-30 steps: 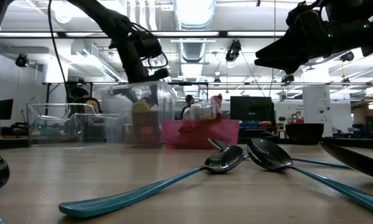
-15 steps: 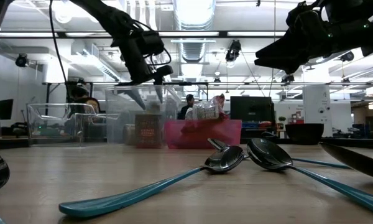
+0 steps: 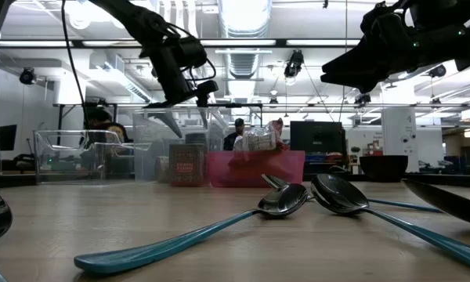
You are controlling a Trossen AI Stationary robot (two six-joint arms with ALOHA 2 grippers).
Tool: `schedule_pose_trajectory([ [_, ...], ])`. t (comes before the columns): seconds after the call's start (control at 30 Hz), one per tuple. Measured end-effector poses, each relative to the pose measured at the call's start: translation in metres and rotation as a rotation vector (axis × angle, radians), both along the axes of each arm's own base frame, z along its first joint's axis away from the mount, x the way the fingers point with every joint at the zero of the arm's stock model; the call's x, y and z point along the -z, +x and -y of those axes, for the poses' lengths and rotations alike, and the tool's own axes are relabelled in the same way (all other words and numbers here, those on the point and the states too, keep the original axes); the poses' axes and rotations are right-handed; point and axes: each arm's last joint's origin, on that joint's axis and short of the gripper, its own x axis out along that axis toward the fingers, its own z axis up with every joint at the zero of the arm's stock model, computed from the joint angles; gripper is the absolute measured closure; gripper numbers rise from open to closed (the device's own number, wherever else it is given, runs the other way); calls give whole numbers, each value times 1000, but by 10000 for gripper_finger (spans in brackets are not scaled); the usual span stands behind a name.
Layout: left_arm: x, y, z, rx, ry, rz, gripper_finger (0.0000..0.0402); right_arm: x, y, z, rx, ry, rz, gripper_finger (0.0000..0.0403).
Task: Pick & Place Food Item
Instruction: Put the orange seasoning bottle into the right transparent bin
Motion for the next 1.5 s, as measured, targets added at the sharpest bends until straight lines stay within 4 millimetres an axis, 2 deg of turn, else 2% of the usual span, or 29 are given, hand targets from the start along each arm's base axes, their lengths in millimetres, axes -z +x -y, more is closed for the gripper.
schedule_pose_trajectory([
  [0.2,-20,5,15,73,78,18,62,0,0,0,0,0,-1,168],
  [0.33,-37,8,36,105,186,4,62,0,0,0,0,0,-1,168],
  [0.53,-57,13,85,214,263,-18,62,0,0,0,-1,-1,-1,168],
  [0.77,-67,9,151,295,246,-68,62,0,0,0,-1,0,0,168],
  [1.0,-57,-3,217,371,142,-188,62,0,0,0,-1,-1,-1,168],
  [1.23,-32,-19,284,416,83,-210,62,0,0,0,0,0,0,168],
  [1.33,-22,-28,306,374,42,-206,62,0,0,0,-1,-1,-1,168],
  [1.5,-18,-42,335,197,-178,-193,62,0,0,0,0,-2,0,168],
])
